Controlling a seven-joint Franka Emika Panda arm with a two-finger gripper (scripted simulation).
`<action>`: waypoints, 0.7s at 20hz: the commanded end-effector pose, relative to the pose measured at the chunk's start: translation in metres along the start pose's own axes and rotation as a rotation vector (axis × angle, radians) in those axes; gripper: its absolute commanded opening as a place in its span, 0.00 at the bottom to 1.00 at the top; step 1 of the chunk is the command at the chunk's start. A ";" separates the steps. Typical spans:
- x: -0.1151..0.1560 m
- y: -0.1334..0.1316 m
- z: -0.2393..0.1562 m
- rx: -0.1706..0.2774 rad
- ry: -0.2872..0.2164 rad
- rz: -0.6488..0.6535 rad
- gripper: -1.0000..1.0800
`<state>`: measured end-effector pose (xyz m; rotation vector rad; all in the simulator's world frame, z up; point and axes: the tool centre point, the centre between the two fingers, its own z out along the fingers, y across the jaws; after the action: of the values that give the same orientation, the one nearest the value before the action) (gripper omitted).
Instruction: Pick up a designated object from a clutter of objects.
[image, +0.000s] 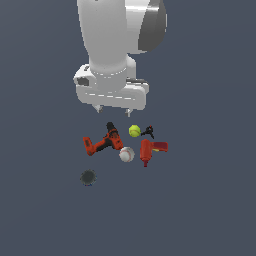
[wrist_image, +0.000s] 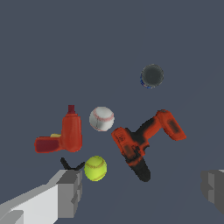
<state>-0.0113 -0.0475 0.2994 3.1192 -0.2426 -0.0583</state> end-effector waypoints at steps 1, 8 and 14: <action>0.001 -0.007 0.006 0.005 -0.003 0.035 1.00; 0.006 -0.032 0.030 0.022 -0.014 0.170 1.00; 0.007 -0.056 0.053 0.035 -0.027 0.300 1.00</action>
<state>0.0016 0.0001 0.2514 3.0867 -0.6609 -0.0889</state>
